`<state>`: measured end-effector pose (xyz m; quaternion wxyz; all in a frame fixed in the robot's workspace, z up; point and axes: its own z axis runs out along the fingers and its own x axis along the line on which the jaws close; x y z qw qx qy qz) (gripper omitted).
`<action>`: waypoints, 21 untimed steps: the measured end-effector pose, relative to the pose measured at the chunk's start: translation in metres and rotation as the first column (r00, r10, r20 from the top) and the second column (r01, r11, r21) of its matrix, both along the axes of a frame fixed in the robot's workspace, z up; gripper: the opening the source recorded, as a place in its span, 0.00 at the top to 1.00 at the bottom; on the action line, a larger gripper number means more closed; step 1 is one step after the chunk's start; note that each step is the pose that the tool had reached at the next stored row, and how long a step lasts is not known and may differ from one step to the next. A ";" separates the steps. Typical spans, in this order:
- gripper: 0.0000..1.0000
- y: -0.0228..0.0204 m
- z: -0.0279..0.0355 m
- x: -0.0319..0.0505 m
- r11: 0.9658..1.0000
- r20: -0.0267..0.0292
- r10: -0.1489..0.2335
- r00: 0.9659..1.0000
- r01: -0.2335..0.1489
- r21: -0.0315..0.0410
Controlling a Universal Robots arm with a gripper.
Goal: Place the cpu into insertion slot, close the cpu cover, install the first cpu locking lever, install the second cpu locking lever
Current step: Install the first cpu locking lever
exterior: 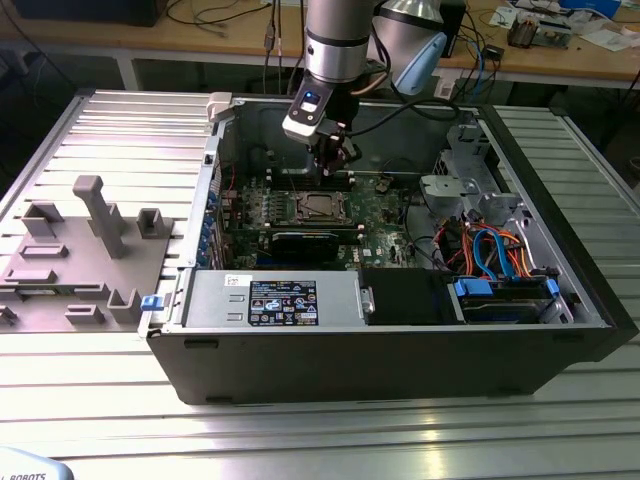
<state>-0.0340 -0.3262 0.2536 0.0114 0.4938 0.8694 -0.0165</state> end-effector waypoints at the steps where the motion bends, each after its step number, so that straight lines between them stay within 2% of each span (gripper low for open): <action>1: 0.89 0.0000 0.0000 0.0000 1.000 0.000 0.002 1.000 -0.002 0.000; 21: 0.89 0.0000 0.0000 0.0000 0.998 0.000 0.059 0.998 -0.059 0.000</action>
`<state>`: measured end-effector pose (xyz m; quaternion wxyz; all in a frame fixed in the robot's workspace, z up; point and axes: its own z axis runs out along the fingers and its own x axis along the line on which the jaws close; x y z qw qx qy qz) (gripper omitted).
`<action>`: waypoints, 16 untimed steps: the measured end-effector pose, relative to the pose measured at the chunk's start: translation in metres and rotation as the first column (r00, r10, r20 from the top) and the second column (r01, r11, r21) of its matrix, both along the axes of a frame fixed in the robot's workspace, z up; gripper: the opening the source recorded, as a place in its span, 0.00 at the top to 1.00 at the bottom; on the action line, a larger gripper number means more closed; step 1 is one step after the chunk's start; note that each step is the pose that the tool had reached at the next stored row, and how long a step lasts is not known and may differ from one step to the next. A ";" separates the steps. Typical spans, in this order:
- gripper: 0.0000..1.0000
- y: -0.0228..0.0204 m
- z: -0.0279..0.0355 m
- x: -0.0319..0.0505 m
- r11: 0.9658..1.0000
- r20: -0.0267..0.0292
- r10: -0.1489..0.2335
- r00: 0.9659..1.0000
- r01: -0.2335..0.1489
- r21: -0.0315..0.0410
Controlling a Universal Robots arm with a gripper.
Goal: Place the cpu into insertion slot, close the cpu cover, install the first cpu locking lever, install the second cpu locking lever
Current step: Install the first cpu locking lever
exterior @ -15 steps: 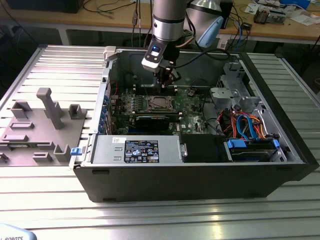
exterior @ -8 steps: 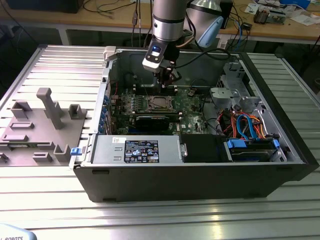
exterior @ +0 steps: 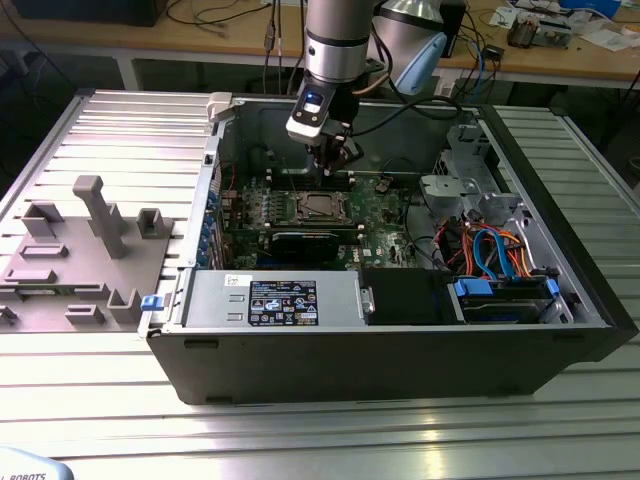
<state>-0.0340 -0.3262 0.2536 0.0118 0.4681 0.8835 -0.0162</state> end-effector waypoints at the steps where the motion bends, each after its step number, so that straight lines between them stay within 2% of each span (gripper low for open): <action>1: 0.89 0.0000 0.0000 0.0000 1.000 0.000 0.002 1.000 -0.002 0.000; 16: 0.89 0.0000 0.0000 0.0000 1.000 0.000 0.031 1.000 -0.031 0.000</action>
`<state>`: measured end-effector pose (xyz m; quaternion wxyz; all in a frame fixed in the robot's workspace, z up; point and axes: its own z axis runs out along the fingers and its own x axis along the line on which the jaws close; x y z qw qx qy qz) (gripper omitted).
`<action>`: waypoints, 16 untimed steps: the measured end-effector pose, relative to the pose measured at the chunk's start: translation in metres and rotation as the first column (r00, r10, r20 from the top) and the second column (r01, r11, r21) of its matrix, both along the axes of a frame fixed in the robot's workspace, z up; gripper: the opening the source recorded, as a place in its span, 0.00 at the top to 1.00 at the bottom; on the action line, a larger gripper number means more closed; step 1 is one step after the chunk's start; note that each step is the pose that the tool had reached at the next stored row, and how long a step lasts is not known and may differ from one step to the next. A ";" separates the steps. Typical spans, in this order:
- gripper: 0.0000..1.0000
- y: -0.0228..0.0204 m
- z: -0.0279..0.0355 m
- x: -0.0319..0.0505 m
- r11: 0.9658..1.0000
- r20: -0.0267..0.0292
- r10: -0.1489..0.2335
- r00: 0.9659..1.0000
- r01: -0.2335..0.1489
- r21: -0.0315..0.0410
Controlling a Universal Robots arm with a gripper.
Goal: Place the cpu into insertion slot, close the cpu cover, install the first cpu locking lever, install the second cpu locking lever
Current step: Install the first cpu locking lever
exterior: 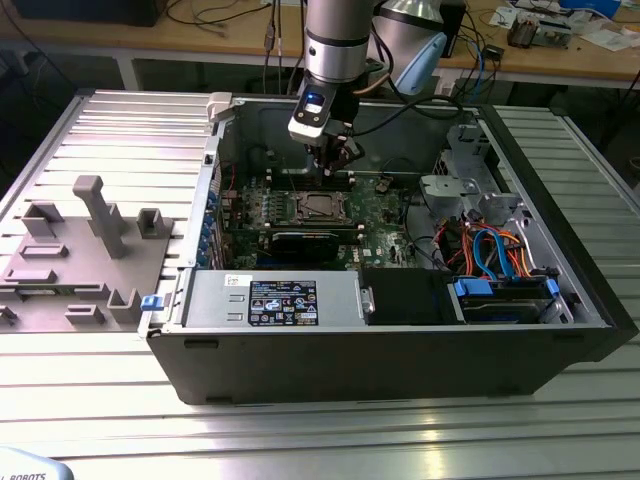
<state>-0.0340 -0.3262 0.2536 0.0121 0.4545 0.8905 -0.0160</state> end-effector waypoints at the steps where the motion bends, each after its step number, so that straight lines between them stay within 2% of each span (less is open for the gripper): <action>1: 0.89 0.0000 0.0000 0.0000 1.000 0.000 0.002 1.000 -0.002 0.000; 16: 0.89 0.0000 0.0000 0.0000 1.000 0.000 0.029 1.000 -0.029 0.000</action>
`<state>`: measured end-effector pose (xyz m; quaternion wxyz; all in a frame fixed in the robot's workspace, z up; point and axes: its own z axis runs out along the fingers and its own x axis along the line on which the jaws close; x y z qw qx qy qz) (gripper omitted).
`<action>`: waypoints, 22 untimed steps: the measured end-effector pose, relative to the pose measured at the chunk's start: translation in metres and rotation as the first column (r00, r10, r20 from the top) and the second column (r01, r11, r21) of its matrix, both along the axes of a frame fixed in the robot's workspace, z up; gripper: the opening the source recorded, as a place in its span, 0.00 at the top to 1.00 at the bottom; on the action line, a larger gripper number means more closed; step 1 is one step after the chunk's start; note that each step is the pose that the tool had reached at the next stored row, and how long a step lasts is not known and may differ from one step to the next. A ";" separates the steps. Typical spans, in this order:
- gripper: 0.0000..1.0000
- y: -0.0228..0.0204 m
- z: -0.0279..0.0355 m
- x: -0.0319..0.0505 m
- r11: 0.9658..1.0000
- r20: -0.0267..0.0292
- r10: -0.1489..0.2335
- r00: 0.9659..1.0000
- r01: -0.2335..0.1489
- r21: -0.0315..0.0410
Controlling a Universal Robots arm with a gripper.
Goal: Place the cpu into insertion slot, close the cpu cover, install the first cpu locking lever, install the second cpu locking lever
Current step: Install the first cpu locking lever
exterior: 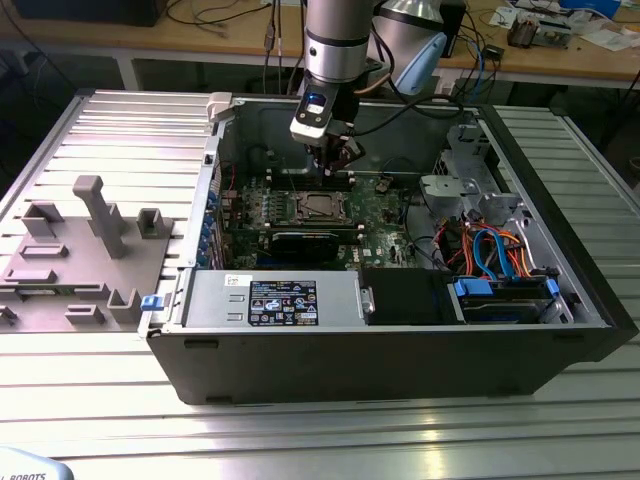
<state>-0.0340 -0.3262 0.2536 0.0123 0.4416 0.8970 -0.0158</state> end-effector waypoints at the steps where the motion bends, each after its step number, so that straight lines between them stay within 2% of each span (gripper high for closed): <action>1: 0.89 0.0000 0.0000 0.0000 1.000 0.000 0.002 1.000 -0.002 0.000; 22: 0.89 0.0001 0.0000 0.0000 0.998 0.000 0.059 0.998 -0.059 0.000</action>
